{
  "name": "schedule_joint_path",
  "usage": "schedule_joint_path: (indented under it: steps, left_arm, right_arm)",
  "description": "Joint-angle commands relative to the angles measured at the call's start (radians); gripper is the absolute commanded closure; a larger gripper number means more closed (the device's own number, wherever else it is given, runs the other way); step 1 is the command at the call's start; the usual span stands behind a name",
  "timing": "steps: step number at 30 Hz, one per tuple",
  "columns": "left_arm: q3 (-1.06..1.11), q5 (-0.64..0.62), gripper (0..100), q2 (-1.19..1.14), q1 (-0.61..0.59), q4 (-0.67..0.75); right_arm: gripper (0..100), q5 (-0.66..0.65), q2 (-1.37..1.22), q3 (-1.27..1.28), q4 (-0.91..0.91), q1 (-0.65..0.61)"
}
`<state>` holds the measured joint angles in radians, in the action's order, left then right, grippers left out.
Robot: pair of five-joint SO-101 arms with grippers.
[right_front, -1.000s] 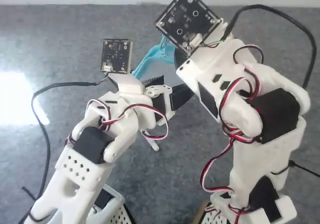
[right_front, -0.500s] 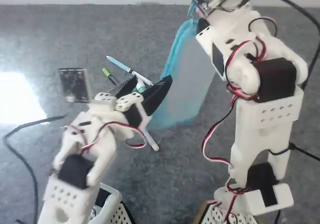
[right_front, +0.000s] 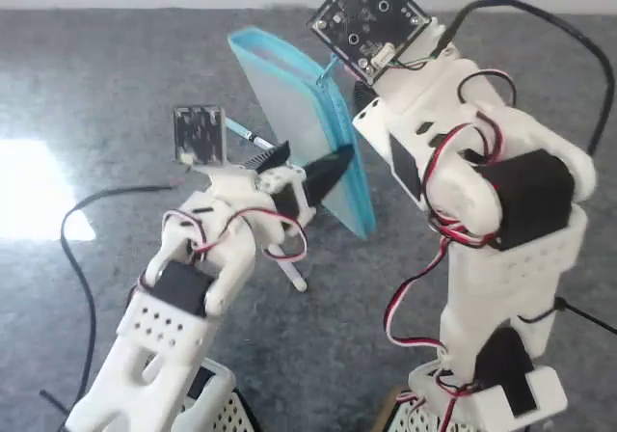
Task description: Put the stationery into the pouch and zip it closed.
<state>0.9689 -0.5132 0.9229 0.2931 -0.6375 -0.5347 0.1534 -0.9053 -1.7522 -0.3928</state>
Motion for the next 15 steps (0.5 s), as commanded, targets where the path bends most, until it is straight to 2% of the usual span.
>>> schedule_joint_path:
  steps: [1, 9, 15]
  left_arm:
    - [-0.082, 0.005, 70, -0.055, -0.074, 0.028]
    - [-0.15, 0.005, 70, -0.072, -0.161, 0.029]
    - [-0.154, 0.006, 70, -0.077, -0.193, 0.164]
  right_arm:
    - [99.3, 0.002, 0.05, -0.057, -0.022, 0.07]
    - [99.3, 0.002, 0.056, -0.06, -0.025, 0.074]
    - [99.3, -0.037, 0.058, -0.06, -0.038, -0.008]
